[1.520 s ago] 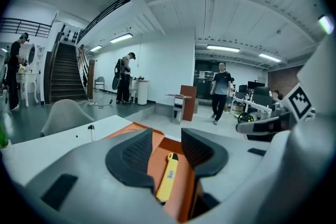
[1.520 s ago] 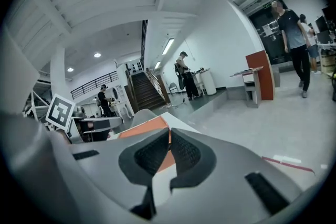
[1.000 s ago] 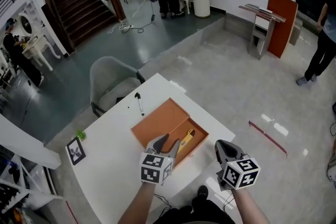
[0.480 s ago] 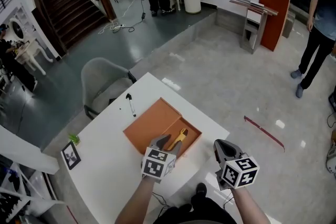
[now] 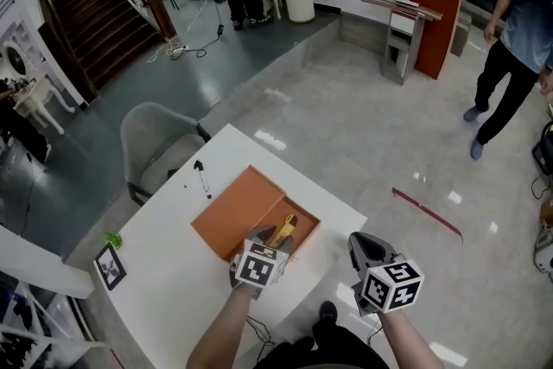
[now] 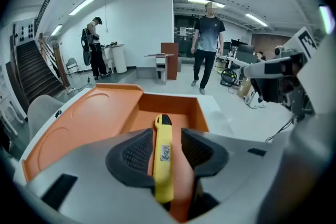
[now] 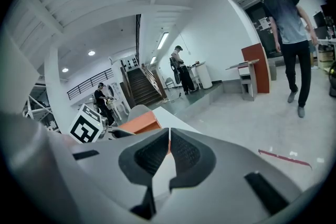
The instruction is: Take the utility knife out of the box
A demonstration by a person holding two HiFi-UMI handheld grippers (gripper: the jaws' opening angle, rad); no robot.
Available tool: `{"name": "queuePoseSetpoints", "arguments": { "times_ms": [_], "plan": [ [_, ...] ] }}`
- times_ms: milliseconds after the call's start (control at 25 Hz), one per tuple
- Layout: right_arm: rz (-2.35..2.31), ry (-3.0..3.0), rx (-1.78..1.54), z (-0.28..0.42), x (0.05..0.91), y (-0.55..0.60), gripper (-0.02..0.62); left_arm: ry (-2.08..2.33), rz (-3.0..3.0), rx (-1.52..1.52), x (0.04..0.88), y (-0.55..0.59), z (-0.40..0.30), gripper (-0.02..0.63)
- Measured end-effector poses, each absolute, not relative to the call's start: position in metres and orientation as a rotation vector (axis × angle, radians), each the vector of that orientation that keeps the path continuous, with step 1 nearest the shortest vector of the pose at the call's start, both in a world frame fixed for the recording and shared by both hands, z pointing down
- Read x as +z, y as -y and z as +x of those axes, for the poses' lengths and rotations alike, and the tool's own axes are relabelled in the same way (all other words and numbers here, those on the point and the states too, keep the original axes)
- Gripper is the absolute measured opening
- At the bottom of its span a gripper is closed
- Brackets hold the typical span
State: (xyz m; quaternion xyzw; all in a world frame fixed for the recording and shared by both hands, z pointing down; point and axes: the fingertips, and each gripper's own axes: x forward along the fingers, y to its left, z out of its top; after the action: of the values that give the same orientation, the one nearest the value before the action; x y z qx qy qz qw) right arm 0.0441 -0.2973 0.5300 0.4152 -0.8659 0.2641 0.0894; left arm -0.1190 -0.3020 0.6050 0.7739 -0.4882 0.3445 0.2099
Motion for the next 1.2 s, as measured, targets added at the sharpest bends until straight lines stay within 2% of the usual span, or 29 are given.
{"name": "queuePoseSetpoints", "arguments": {
  "times_ms": [1200],
  "plan": [
    [1.293, 2.528, 0.816, 0.073, 0.538, 0.285, 0.002, 1.224, 2.070, 1.123, 0.642, 0.302, -0.115, 0.158]
  ]
}}
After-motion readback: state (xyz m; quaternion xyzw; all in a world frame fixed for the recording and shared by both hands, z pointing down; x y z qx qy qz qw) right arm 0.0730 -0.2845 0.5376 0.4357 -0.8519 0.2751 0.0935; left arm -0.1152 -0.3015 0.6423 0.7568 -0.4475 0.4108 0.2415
